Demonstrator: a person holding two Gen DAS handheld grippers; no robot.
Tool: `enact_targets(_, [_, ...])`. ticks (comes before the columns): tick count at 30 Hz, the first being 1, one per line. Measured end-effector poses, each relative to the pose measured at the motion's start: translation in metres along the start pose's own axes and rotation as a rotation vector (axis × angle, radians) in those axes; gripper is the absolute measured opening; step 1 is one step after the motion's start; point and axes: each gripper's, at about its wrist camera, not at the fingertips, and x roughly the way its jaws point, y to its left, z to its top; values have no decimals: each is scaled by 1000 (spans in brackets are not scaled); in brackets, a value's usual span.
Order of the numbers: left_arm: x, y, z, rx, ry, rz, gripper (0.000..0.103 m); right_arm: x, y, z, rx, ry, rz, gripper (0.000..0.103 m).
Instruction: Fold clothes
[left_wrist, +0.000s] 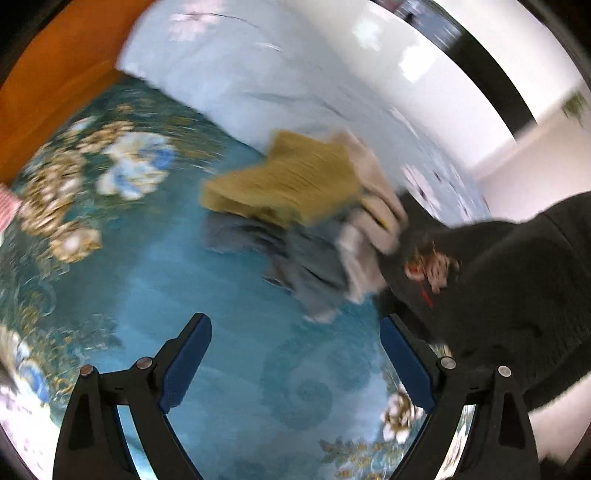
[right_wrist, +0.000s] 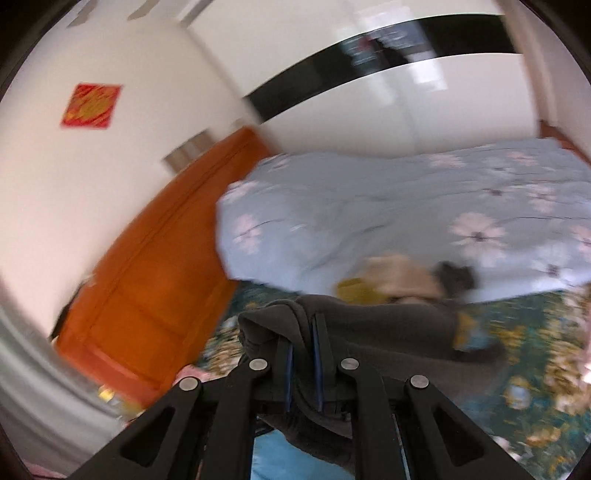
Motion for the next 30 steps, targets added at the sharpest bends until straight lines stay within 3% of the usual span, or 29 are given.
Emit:
enact_targets(4, [-34,57,18,-126,-101,50,93,5,28,17,1,-54,132,10])
enact_targets(8, [-64,93,28,-178,-189,114,93,3,48,35,22,-136,259,10])
enact_targets(9, [-68,98,29,-184,-201,124,93,-6,34,39,43,-167,236,10])
enact_targets(11, [-68,103,31,-104,-173,99,93,-21,1,40,96,-209,180,10])
enact_targets(14, [-54,97,31,-89,-133,98,93,-40,-65,19,198,-222,35,10])
enact_targets(21, [14,36,-2,14,74,85,93,-70,-236,-95,478,-102,-387,9])
enact_targets(23, [33,21,-15,27,140,99,93,-81,-264,-122,553,-76,-436,9])
enact_targets(26, [63,11,-37,6,242,131,93,-97,-307,-163,665,-37,-509,9])
enact_targets(30, [93,11,-60,-121,349,140,93,-118,-364,-217,815,16,-606,9])
